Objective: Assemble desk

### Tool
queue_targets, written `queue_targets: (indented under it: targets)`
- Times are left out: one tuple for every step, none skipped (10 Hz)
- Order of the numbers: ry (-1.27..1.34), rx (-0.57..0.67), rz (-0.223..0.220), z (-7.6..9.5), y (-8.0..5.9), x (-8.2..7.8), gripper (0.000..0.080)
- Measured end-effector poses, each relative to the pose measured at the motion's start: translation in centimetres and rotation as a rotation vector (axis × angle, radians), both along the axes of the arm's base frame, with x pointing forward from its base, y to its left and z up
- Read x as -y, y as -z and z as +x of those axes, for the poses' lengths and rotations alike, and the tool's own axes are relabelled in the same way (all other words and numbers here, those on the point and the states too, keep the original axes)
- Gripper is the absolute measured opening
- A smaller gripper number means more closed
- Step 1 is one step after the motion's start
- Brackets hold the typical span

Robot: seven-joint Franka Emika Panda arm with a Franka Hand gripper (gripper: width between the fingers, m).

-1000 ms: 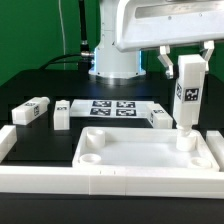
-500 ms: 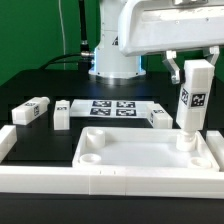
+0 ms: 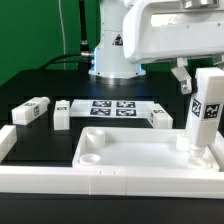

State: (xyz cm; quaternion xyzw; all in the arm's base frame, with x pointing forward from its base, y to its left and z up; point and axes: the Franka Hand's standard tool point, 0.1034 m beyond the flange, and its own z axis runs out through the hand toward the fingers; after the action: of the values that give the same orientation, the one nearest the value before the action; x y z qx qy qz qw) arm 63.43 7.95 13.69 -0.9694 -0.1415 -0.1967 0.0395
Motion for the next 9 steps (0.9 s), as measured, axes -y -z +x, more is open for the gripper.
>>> queue_targets:
  targets:
    - [0.0, -0.001, 0.0, 0.0, 0.1, 0.0, 0.029]
    - [0.001, 0.013, -0.001, 0.1, 0.0, 0.0, 0.029]
    - [0.002, 0.048, -0.004, -0.1, 0.2, -0.2, 0.029]
    - [-0.001, 0.039, -0.005, -0.4, 0.4, -0.4, 0.029]
    - [0.0, 0.041, -0.005, -0.4, 0.4, -0.3, 0.029]
    - [-0.001, 0.037, -0.006, -0.6, 0.7, -0.3, 0.029]
    - [-0.001, 0.033, -0.006, -0.8, 0.9, -0.3, 0.029]
    - [-0.001, 0.029, -0.006, -0.9, 1.1, -0.3, 0.029]
    - [-0.002, 0.026, -0.006, -0.9, 1.3, -0.4, 0.029]
